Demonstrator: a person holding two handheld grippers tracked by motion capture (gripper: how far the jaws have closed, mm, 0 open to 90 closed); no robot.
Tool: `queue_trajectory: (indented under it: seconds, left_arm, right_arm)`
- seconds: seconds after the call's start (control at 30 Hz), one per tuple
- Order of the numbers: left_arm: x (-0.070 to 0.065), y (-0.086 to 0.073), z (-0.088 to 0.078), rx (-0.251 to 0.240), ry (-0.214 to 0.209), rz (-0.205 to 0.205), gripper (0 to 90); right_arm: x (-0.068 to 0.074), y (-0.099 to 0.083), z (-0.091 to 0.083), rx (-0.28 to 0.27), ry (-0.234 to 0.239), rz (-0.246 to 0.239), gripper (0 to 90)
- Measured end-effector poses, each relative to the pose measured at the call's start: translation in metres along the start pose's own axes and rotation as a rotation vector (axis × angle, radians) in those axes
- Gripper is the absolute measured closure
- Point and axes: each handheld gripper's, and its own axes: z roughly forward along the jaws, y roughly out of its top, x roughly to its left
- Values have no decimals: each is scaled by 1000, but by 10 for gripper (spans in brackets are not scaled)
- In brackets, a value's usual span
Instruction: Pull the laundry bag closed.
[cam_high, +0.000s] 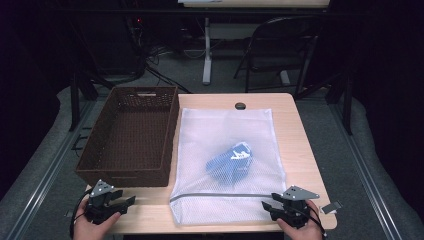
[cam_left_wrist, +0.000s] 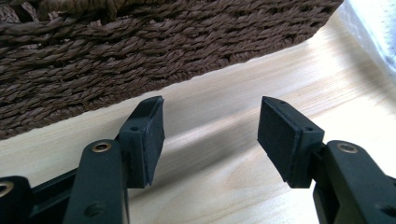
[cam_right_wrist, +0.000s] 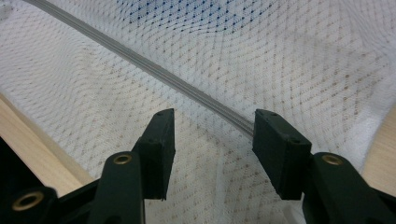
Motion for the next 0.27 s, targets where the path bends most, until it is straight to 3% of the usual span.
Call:
queue_trajectory:
  seconds: [0.27]
  left_arm:
    - [3,0,0,-4,22,5,401]
  right_arm:
    - [0,0,0,-8,-9,5,475]
